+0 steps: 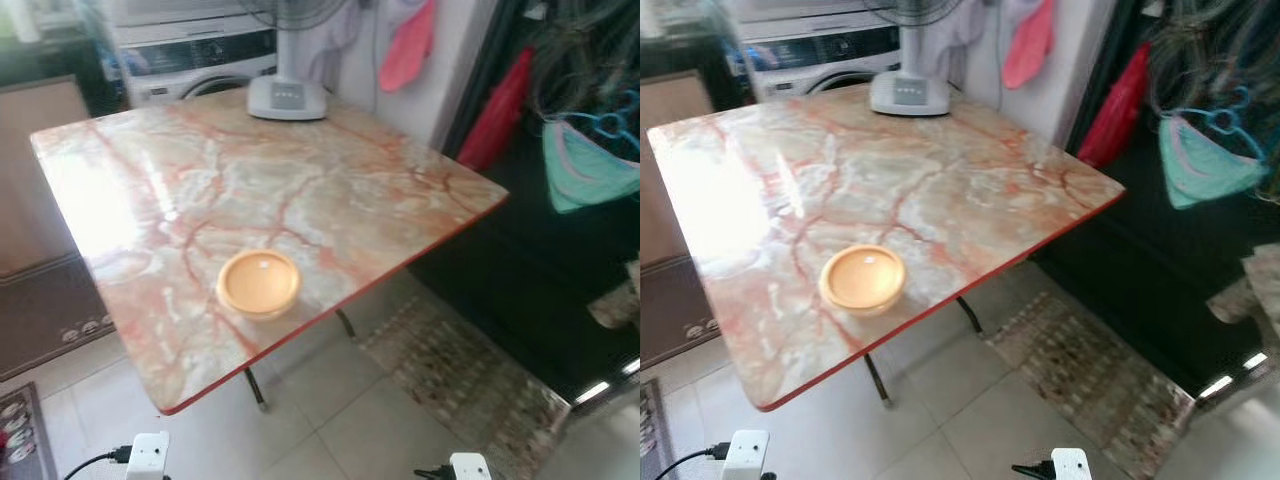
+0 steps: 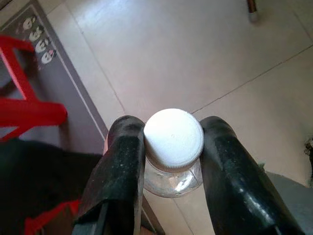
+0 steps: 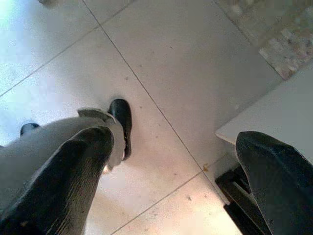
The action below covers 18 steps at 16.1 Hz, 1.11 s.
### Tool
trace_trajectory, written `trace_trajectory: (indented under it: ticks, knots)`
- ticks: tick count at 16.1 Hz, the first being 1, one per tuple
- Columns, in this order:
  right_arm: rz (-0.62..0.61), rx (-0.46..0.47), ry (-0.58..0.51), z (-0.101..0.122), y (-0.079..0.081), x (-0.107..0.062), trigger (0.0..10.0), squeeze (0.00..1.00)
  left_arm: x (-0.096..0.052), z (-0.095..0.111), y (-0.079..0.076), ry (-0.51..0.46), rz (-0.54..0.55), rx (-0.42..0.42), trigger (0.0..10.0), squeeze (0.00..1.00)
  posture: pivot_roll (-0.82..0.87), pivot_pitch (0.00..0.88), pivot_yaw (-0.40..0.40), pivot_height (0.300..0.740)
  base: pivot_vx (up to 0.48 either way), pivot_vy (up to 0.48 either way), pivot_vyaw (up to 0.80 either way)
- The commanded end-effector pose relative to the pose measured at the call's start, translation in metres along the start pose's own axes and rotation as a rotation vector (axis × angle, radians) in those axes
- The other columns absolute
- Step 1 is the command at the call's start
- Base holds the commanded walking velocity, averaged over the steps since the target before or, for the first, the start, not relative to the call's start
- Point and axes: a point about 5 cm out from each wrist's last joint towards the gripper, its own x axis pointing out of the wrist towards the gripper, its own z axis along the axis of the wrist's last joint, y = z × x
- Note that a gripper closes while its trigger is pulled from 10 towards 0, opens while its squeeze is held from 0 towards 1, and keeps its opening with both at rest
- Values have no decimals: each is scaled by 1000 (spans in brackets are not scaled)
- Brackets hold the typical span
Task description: Restocking fridge
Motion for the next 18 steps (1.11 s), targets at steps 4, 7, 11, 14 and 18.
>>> trace_trajectory:
  ticks: [4,7,11,14,18]
  knots:
    - [-15,21,-26,4,-5,-1,10000,0,-1,-6,-1,37,-6,-10,10000,0,121,0,-55,740,0,190,0]
    - [-17,25,-25,3,-5,-1,10000,0,-1,-6,0,37,-5,-12,10000,0,122,0,-58,740,0,322,0]
    - [-14,20,-26,3,-5,-1,10000,0,-1,-6,0,40,-6,-15,10000,0,121,0,-59,740,0,324,0]
    - [-17,34,-31,3,-5,-1,10000,0,0,-5,0,38,-1,1,10000,0,123,0,-59,740,0,195,0]
    - [-18,15,-14,2,-6,-1,10000,0,0,-5,0,37,-5,8,10000,0,119,0,-59,740,0,0,-600]
